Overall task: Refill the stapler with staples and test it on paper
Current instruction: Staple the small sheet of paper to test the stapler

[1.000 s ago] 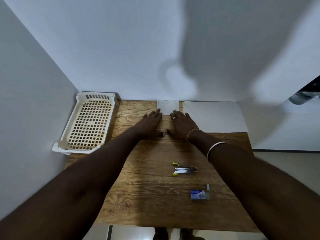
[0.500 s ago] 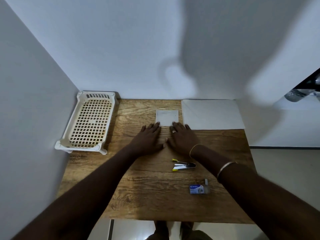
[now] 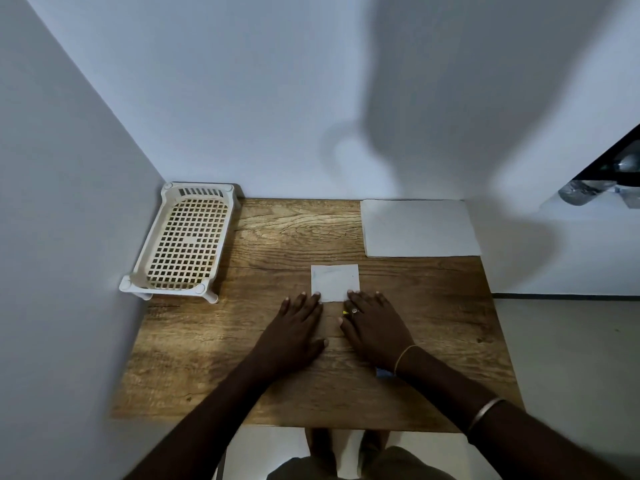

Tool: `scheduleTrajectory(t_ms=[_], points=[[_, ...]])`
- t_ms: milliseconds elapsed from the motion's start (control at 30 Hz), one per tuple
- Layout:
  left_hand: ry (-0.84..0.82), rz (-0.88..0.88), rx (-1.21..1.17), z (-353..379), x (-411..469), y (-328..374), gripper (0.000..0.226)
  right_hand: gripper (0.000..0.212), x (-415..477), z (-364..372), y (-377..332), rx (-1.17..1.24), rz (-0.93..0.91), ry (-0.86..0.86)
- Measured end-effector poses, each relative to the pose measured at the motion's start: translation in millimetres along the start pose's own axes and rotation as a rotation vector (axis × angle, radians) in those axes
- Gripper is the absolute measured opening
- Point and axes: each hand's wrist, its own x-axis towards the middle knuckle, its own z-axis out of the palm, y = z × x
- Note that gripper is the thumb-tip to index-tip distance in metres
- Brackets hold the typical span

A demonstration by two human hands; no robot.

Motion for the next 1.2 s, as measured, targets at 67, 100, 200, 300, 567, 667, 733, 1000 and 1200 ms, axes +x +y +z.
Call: scheduleTrajectory(t_ms=[67, 100, 200, 300, 567, 667, 733, 1000, 1200], points=[[0.010, -0.001, 0.001, -1.4, -1.1, 0.1, 0.082, 0.063, -0.7, -0.1, -2.1, 0.002, 0.004, 0.011], [0.013, -0.003, -0.005, -2.5, -0.5, 0.3, 0.079, 0.063, -0.4, -0.7, -3.1, 0.004, 0.003, 0.023], [0.049, -0.032, -0.126, -7.7, 1.2, 3.1, 0.072, 0.055, 0.4, -5.7, -5.9, 0.060, 0.011, 0.120], [0.309, -0.180, -0.460, -16.4, -0.3, 11.6, 0.054, 0.037, 4.9, -13.2, -9.8, 0.406, 0.220, 0.333], [0.469, -0.856, -1.122, -36.8, 28.5, 20.2, 0.035, 0.014, 33.8, -27.1, 1.3, 1.016, 0.947, 0.245], [0.451, -0.884, -1.161, -37.6, 37.3, 18.4, 0.025, 0.012, 40.3, -24.8, 2.8, 1.005, 0.957, 0.191], [0.432, -0.893, -1.161, -37.7, 42.3, 17.2, 0.022, 0.008, 44.6, -26.9, 4.4, 1.034, 0.974, 0.176], [0.380, -0.902, -1.157, -36.1, 47.7, 17.8, 0.036, 0.009, 47.4, -26.7, 3.3, 1.114, 0.968, 0.109], [0.365, -0.874, -1.278, -39.2, 43.5, 17.3, 0.031, 0.013, 45.3, -35.5, -0.8, 1.313, 1.019, 0.079]])
